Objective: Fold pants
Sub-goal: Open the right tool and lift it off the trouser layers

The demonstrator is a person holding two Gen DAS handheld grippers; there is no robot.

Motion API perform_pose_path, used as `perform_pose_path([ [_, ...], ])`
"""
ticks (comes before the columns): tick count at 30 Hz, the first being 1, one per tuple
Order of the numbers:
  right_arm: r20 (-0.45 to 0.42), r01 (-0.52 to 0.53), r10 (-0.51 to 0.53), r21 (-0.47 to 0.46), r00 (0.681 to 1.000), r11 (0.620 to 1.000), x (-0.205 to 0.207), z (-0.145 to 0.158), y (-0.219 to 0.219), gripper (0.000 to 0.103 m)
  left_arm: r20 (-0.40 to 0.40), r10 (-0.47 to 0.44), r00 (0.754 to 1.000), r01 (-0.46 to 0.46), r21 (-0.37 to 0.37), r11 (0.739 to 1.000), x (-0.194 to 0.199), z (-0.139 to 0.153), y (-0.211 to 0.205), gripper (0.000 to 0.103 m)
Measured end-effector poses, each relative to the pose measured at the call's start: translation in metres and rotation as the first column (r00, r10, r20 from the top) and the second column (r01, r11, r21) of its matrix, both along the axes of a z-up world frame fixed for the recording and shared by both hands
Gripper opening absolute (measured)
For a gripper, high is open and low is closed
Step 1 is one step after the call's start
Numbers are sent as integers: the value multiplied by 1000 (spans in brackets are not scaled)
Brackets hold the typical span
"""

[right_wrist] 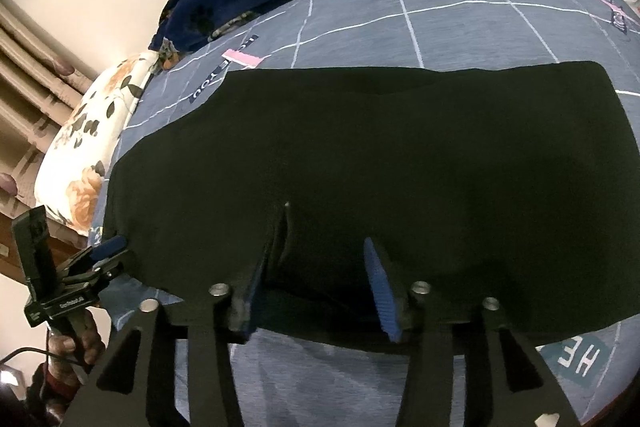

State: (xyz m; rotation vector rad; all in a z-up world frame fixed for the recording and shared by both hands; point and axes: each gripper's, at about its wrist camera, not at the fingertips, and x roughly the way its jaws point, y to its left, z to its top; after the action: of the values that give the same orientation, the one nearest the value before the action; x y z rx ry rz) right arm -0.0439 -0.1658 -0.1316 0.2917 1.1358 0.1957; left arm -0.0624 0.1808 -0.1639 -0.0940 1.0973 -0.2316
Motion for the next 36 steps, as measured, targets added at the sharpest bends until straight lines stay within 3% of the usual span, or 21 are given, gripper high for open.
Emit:
perform_pose_path([
  [5, 1, -16, 16, 5, 1000, 1000, -1, 0, 5, 58, 0, 1, 1000, -1, -1, 1000, 0, 0, 0, 80],
  [12, 1, -6, 6, 41, 1000, 999, -1, -1, 0, 59, 0, 1, 1000, -1, 0, 1000, 0, 0, 0, 80],
  [16, -19, 37, -35, 156, 999, 987, 1, -5, -14, 61, 0, 0, 1000, 0, 0, 1000, 0, 0, 0, 80],
  [20, -65, 107, -91, 311, 994, 944, 3, -13, -35, 59, 1, 0, 1000, 0, 0, 1000, -1, 0, 1, 80],
  [23, -95, 147, -120, 376, 988, 915, 3, -18, -45, 54, 3, -2, 1000, 2, 1, 1000, -1, 3, -1, 80],
  [36, -71, 116, -97, 340, 993, 933, 4, -4, -49, 50, 20, -29, 999, 28, 48, 998, -2, 10, -11, 80],
])
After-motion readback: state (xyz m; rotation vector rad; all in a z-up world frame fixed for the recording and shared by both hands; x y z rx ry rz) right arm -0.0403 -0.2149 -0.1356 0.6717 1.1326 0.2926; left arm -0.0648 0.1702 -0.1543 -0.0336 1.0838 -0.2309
